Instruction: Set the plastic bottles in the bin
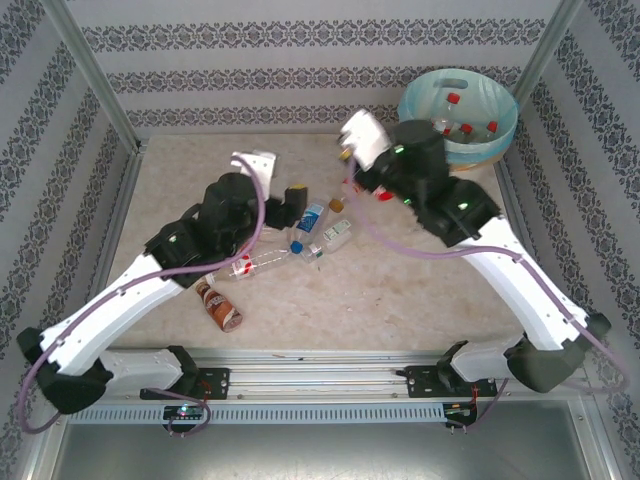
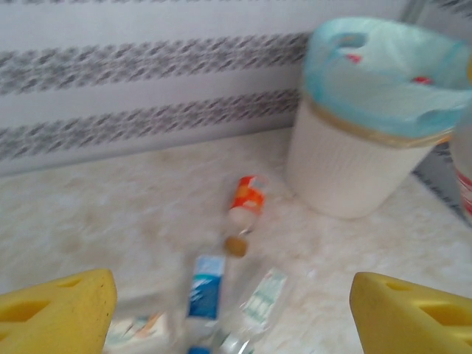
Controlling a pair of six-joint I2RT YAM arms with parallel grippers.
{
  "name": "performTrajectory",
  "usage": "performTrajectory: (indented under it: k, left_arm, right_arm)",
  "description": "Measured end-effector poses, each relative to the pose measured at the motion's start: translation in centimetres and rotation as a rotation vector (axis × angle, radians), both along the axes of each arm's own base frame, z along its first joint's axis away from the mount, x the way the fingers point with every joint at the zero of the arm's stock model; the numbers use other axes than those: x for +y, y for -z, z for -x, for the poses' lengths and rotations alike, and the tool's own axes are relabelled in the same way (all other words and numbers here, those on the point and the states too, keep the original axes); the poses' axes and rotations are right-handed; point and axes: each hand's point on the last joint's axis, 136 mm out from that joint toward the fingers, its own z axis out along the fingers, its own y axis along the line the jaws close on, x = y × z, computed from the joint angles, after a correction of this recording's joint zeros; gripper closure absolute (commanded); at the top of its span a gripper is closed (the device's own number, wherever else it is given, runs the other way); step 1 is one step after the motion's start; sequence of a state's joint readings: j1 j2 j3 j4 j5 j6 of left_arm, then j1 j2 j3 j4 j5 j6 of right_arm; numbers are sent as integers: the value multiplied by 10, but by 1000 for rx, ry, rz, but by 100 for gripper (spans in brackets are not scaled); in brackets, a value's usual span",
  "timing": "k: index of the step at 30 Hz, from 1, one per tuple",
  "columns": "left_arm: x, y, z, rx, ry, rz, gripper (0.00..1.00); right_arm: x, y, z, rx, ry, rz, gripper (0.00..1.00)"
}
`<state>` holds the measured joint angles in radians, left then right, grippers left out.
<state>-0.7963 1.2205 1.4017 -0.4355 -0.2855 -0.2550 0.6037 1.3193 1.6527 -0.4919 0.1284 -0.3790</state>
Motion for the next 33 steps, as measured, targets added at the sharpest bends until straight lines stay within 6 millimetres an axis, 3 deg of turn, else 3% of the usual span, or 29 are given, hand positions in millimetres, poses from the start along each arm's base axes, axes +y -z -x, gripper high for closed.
performTrajectory:
  k: [3, 5, 8, 14, 19, 24, 27, 33]
  left_arm:
    - [-35, -13, -13, -15, 82, 51, 19]
    - [-55, -15, -18, -18, 130, 71, 19]
    - [-80, -10, -15, -4, 194, 88, 19]
    - [-105, 3, -5, 47, 262, 113, 20]
    - [-107, 7, 1, 55, 267, 135, 19]
    - [-98, 27, 7, 83, 246, 126, 19]
    - [-91, 32, 8, 84, 226, 121, 19]
    - [-81, 36, 11, 81, 202, 118, 19]
  right_arm:
    - [-57, -41, -21, -106, 159, -163, 91]
    - [-83, -67, -28, -188, 225, -245, 89]
    - [-111, -100, -39, -313, 299, -338, 92]
    - [-147, -131, -87, -481, 452, -394, 92]
    - [-166, -114, -145, -536, 579, -339, 90]
    - [-192, -63, -193, -478, 711, -231, 88]
    - [-208, -40, -206, -435, 768, -182, 88]
    - [-241, -16, -210, -348, 835, -213, 86]
